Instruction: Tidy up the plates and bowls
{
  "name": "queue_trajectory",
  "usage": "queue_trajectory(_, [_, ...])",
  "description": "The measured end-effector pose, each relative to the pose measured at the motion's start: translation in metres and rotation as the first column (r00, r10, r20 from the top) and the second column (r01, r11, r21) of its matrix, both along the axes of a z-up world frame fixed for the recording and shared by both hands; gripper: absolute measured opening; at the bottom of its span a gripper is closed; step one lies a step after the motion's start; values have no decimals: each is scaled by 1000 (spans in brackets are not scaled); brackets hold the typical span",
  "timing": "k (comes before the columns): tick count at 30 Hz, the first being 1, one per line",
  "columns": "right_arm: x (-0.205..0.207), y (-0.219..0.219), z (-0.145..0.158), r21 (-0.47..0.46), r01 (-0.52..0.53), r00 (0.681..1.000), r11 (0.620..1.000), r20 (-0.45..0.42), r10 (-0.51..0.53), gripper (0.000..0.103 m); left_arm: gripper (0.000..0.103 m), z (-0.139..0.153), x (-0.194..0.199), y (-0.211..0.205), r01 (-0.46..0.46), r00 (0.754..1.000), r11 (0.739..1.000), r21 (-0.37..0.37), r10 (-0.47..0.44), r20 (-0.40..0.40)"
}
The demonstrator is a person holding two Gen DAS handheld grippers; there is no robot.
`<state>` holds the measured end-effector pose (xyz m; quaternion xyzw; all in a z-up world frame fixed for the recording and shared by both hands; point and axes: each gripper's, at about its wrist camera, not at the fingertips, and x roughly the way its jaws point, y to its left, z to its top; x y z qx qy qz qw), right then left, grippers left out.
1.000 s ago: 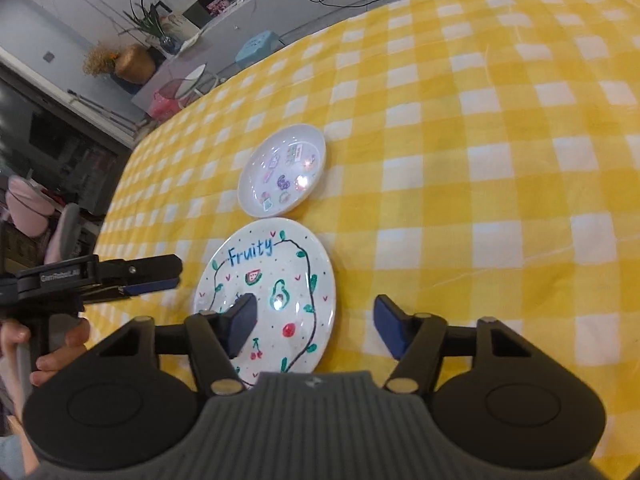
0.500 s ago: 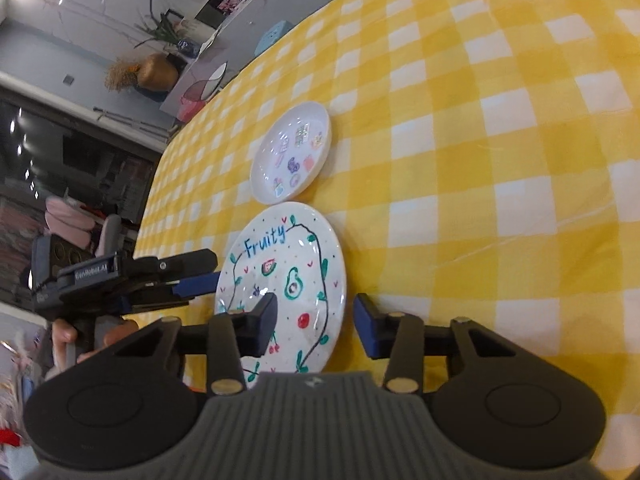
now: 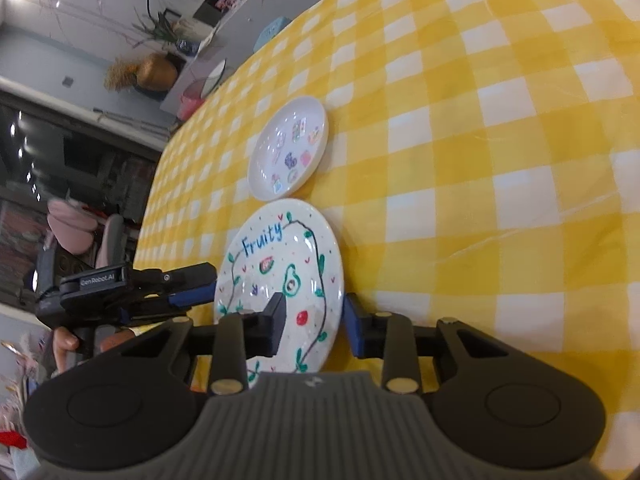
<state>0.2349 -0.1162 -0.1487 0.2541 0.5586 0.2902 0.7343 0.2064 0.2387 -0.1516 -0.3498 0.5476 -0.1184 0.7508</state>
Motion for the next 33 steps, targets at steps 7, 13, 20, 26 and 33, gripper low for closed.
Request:
queue_trajectory(7, [-3,2,-1,-26,22,999,999,24,-21,21,49,-4,-1,3,-30,1000,999,-33,30,-8])
queue_trajectory(13, [-1,-3,-5,-16,52,999,999,-2,-52,13,40,-7,-2,3,-50,999,998,-41,50,-12])
queue_trajectory(20, [-5,-4,-4,-10,42,999,999,32,-41,15,73,-15,-6,9,-93,995,984,-155,96,7])
queue_trajectory(26, [-5,-7,-5,3,53,998,999,22,-53,15,53,-17,-10,9,-104,994,984,-145,107,15])
queue_trajectory(33, [-6,-10,-5,-1,80,997,997,-7,-80,10,33,-24,-10,15,-173,985,971,-165,171,-25])
